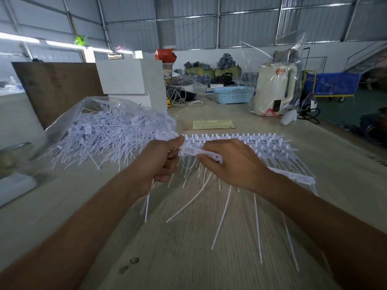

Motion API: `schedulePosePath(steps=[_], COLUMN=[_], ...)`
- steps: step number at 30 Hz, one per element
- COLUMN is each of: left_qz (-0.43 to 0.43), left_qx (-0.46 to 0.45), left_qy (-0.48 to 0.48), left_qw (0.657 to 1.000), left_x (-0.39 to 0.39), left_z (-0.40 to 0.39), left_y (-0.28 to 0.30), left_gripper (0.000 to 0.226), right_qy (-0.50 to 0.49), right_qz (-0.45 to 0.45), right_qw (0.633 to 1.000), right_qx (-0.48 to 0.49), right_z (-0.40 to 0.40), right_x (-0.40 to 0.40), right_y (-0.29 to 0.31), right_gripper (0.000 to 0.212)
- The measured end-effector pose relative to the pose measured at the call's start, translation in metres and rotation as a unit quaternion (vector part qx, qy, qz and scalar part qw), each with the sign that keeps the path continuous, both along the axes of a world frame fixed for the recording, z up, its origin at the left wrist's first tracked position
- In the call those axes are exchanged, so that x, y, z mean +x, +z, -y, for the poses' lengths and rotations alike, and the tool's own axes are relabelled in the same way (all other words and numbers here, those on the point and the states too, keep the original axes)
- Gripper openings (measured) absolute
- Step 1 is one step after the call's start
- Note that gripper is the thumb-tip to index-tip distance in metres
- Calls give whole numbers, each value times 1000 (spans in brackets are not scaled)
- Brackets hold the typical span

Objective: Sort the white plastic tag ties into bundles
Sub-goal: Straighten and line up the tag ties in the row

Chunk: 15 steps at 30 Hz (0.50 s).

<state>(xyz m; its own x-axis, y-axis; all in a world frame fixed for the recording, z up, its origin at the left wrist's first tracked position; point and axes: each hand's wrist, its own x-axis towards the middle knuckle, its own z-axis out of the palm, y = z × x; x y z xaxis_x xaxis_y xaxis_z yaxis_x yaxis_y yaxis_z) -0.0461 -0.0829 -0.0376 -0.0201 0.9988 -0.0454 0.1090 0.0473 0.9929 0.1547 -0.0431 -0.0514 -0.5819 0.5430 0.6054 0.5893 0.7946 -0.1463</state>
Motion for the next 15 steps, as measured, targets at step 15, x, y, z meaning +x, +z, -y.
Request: schedulePosePath(steps=[15], left_qz=[-258], left_qx=[288], left_qy=[242], left_qw=[890], left_x=[-30], left_z=[-11], left_y=[6], left_gripper=[60], right_qy=[150], right_qz=[-118], right_qw=[921], right_qx=[-340], right_z=[2], right_x=[15], right_y=[8], right_gripper=[26])
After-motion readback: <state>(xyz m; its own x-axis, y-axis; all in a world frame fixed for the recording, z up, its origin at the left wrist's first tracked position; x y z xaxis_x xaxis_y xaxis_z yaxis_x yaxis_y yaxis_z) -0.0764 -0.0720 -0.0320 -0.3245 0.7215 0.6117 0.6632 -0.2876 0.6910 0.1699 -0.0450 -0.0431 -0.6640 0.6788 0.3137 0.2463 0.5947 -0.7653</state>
